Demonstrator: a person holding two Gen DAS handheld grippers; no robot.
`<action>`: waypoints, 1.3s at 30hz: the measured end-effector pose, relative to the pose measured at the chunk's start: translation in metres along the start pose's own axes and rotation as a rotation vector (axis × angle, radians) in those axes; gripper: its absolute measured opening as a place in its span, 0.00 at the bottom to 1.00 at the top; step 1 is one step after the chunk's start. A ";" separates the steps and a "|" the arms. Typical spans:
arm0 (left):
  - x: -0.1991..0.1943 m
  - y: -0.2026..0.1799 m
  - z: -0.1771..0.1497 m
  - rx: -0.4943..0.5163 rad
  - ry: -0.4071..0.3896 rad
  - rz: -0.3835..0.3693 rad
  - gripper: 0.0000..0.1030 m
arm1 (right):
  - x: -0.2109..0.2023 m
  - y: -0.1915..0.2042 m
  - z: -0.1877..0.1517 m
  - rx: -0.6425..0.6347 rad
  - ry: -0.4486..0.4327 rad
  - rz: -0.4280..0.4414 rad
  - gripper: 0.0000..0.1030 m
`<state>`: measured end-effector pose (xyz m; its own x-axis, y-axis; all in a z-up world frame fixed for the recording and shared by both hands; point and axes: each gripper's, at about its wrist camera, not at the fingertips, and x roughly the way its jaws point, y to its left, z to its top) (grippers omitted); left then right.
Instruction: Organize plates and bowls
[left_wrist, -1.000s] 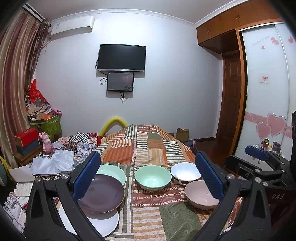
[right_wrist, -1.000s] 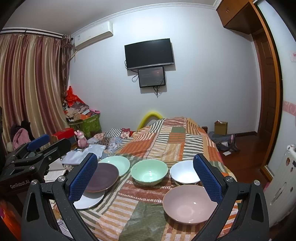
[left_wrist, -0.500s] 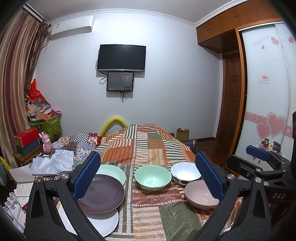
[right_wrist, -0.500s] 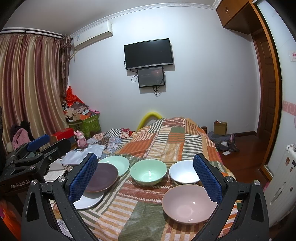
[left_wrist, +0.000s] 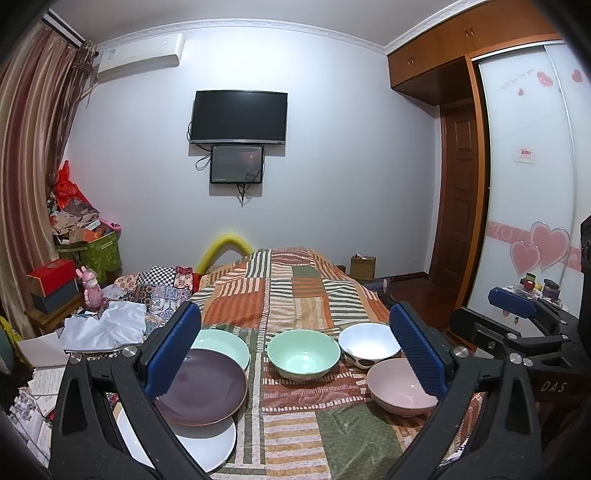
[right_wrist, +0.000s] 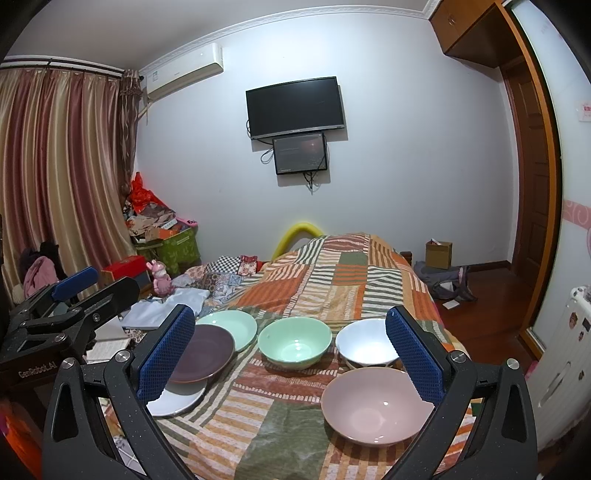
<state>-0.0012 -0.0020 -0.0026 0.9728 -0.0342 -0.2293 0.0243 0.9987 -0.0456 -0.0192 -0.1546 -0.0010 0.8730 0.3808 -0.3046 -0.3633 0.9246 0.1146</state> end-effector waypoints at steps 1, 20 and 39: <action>0.000 -0.001 0.000 0.001 0.000 0.000 1.00 | 0.000 0.000 0.000 0.000 0.000 0.000 1.00; 0.001 -0.001 0.000 -0.003 0.003 0.004 1.00 | -0.001 -0.001 0.000 0.006 0.005 0.004 1.00; 0.029 0.038 -0.016 -0.060 0.105 0.020 1.00 | 0.041 0.020 -0.011 -0.023 0.095 0.038 1.00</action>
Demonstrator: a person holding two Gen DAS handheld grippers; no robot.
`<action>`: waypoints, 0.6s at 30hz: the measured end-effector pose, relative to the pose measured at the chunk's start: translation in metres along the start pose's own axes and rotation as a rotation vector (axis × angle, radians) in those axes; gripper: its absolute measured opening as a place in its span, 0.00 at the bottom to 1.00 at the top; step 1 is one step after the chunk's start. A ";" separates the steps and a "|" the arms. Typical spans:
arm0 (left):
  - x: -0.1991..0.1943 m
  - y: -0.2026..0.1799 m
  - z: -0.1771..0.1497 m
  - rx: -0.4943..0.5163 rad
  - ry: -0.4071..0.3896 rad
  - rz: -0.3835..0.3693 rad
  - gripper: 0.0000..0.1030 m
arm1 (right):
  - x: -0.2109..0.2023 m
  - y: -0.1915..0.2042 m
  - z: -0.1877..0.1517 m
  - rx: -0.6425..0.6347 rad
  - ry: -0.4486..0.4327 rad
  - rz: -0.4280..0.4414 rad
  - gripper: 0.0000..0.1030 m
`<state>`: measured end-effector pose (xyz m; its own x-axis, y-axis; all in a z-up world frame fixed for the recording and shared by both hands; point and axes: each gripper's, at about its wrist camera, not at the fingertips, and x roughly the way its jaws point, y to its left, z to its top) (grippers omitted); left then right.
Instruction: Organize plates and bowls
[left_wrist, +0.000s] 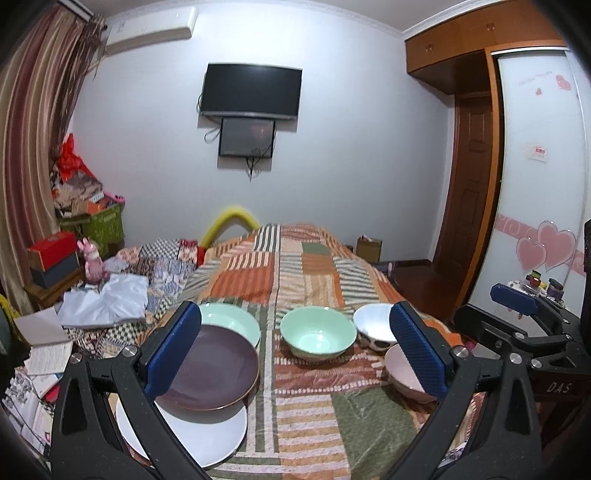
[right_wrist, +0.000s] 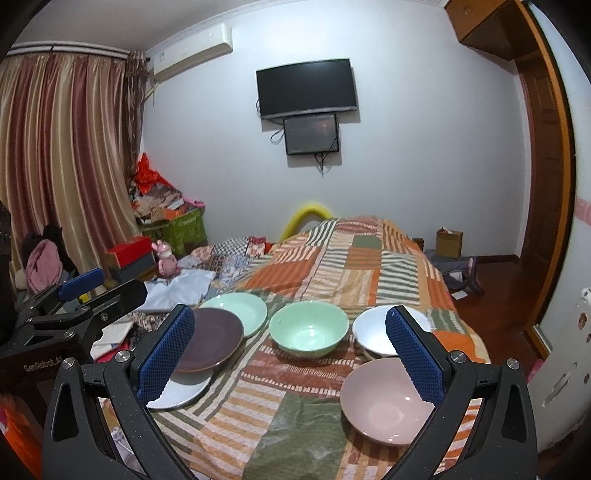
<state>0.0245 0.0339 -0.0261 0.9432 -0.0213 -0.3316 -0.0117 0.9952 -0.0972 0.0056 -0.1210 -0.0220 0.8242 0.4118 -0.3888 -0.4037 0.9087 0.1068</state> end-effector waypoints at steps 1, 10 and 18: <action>0.004 0.005 -0.002 -0.006 0.008 0.011 1.00 | 0.005 0.002 -0.002 0.001 0.011 0.009 1.00; 0.038 0.056 -0.019 -0.045 0.099 0.099 1.00 | 0.055 0.012 -0.013 0.000 0.124 0.070 1.00; 0.070 0.117 -0.034 -0.067 0.200 0.193 1.00 | 0.101 0.023 -0.022 -0.009 0.230 0.089 0.96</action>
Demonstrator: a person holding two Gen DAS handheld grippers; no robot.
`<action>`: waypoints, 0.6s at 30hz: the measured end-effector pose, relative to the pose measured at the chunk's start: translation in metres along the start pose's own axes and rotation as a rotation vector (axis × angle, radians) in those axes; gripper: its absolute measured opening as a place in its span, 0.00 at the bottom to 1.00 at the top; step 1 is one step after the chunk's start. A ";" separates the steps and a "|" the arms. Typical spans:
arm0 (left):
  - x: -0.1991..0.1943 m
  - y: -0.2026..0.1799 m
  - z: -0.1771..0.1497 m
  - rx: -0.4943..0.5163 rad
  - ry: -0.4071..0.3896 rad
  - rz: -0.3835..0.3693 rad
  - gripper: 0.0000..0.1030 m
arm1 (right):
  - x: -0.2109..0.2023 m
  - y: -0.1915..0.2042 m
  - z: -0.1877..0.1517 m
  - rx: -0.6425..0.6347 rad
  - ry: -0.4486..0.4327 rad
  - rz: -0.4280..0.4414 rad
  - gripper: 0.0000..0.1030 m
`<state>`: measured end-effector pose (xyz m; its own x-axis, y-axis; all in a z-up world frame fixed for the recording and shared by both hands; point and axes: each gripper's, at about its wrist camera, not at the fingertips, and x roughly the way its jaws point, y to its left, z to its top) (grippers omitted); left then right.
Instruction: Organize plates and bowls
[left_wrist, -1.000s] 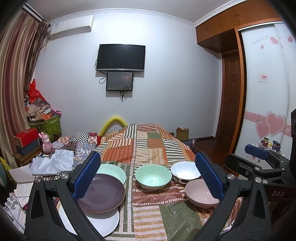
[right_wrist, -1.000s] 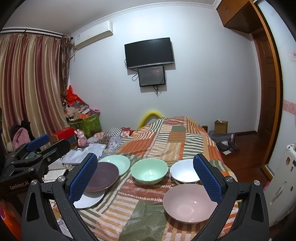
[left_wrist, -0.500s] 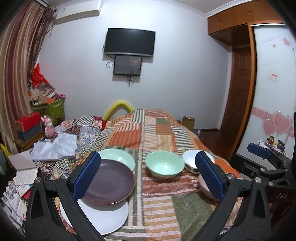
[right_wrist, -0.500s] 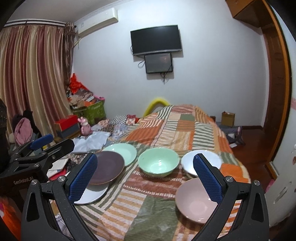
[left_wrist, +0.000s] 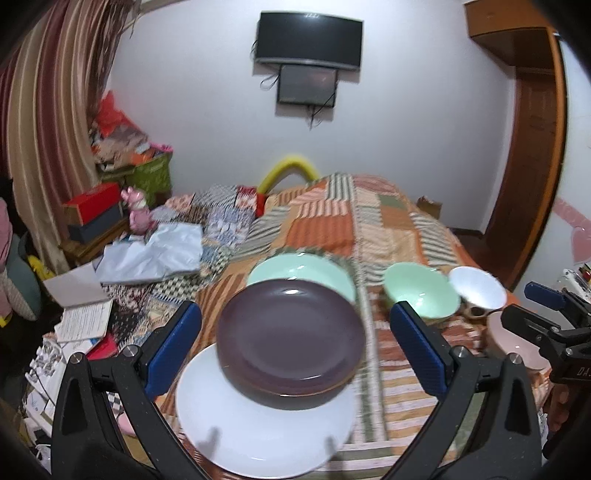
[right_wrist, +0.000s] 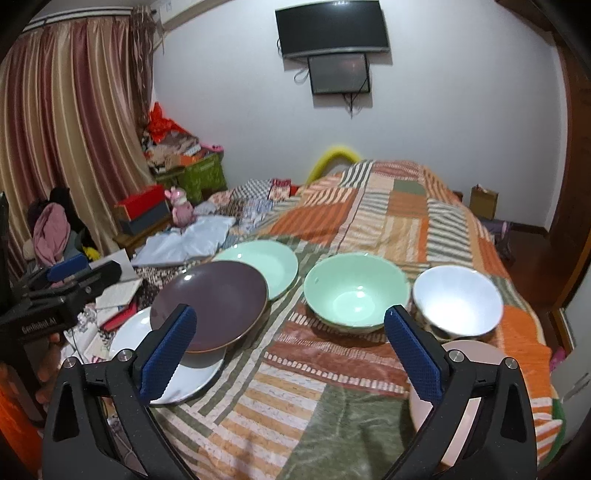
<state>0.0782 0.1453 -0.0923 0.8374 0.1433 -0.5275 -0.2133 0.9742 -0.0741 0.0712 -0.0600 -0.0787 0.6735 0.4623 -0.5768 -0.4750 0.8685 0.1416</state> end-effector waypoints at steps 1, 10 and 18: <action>0.005 0.006 0.001 -0.007 0.012 0.003 1.00 | 0.008 0.001 0.000 0.003 0.020 0.006 0.94; 0.060 0.053 0.001 -0.033 0.125 0.031 0.80 | 0.059 0.017 -0.003 -0.022 0.122 0.046 0.78; 0.106 0.080 -0.011 -0.060 0.245 0.030 0.54 | 0.100 0.025 -0.005 -0.021 0.206 0.083 0.63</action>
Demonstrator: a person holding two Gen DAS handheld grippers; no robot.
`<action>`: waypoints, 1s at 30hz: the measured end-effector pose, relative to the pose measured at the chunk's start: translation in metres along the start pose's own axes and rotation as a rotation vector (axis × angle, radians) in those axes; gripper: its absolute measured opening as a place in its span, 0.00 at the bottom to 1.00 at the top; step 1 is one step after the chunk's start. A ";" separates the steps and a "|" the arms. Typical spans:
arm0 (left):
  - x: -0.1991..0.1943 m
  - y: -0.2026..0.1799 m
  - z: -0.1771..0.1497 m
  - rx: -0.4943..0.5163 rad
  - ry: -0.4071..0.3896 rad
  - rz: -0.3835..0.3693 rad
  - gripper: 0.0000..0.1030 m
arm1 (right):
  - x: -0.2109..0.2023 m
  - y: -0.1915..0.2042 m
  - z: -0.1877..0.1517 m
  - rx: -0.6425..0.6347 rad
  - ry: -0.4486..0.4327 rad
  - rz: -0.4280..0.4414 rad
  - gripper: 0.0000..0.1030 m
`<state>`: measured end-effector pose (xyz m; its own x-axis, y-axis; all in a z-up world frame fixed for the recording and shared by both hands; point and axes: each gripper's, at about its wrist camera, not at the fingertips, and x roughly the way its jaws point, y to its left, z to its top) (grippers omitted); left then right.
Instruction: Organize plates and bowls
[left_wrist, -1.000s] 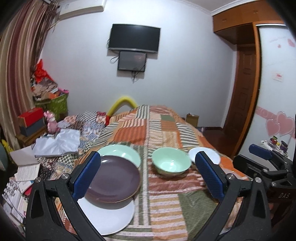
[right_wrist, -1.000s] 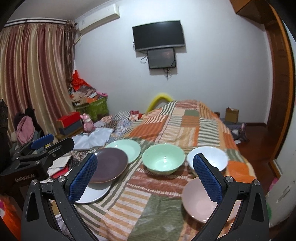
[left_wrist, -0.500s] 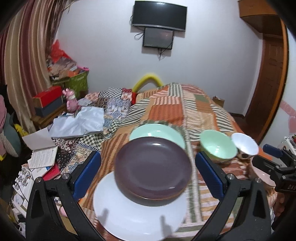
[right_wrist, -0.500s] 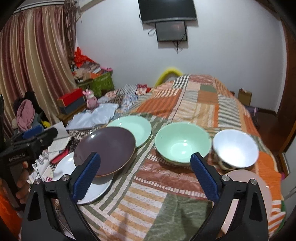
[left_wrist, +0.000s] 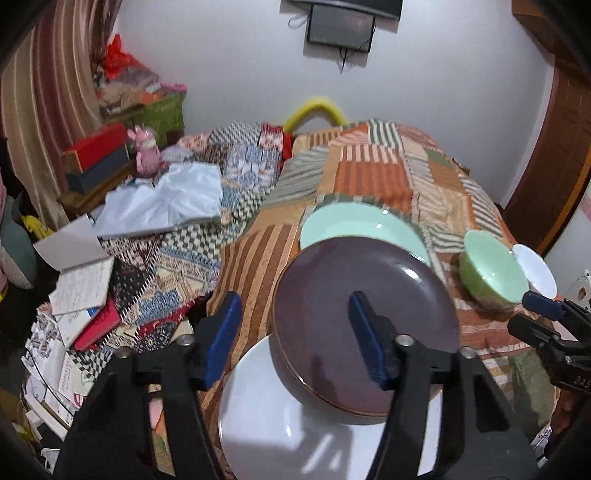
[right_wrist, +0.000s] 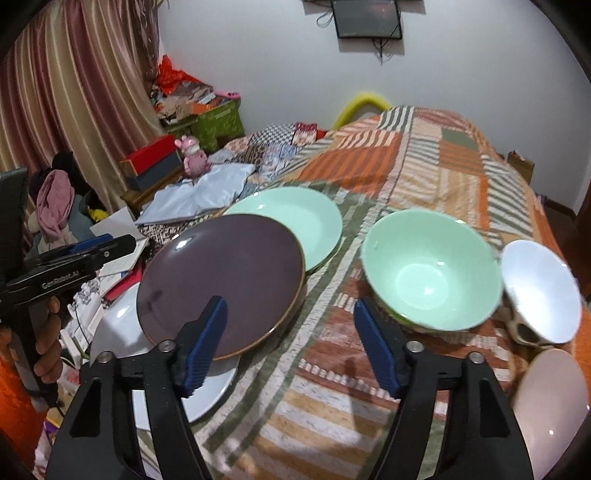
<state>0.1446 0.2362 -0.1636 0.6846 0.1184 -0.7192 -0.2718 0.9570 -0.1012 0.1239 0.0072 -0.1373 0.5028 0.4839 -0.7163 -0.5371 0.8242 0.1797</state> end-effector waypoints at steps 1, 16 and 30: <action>0.006 0.002 0.000 -0.004 0.018 -0.007 0.53 | 0.004 0.001 0.000 0.000 0.006 0.000 0.61; 0.062 0.019 -0.005 -0.022 0.157 -0.056 0.30 | 0.058 0.004 0.002 0.035 0.118 0.036 0.39; 0.071 0.015 -0.004 0.000 0.175 -0.094 0.21 | 0.073 0.003 0.003 0.057 0.136 0.046 0.27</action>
<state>0.1867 0.2582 -0.2186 0.5787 -0.0191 -0.8153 -0.2126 0.9616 -0.1734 0.1609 0.0463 -0.1868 0.3800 0.4806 -0.7903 -0.5161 0.8192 0.2501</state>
